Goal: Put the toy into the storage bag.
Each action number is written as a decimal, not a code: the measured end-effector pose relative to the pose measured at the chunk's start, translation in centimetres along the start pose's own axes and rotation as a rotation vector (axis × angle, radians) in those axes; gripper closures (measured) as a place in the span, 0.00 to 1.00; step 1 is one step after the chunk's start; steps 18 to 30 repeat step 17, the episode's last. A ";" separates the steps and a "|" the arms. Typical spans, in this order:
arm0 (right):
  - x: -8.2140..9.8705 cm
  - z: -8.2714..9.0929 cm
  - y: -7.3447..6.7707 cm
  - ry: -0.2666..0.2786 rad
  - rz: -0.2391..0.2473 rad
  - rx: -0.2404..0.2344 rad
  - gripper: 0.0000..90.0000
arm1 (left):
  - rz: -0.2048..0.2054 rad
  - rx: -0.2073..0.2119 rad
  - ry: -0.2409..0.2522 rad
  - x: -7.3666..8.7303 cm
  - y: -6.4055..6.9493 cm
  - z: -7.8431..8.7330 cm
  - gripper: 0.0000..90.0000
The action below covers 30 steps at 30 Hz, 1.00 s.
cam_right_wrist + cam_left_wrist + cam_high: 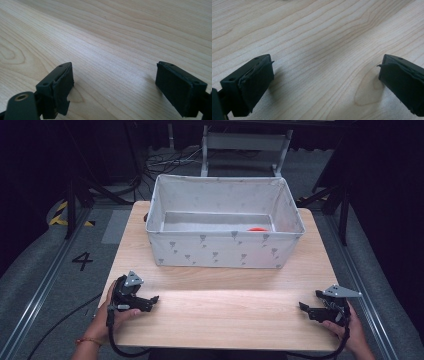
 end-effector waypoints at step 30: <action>0.0 0.0 0.0 0.000 0.001 0.000 0.17 | 0.007 -0.016 0.001 0.0 0.0 0.0 0.00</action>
Point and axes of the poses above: each handheld gripper's, and its own axes: z roughly backward along the jaws, x roughly out of its underside, y roughly to its right, the point moved 8 cm from there along -z, roughly forward along the jaws, and after that the axes turned 15 degrees about y, right-handed, at the moved point
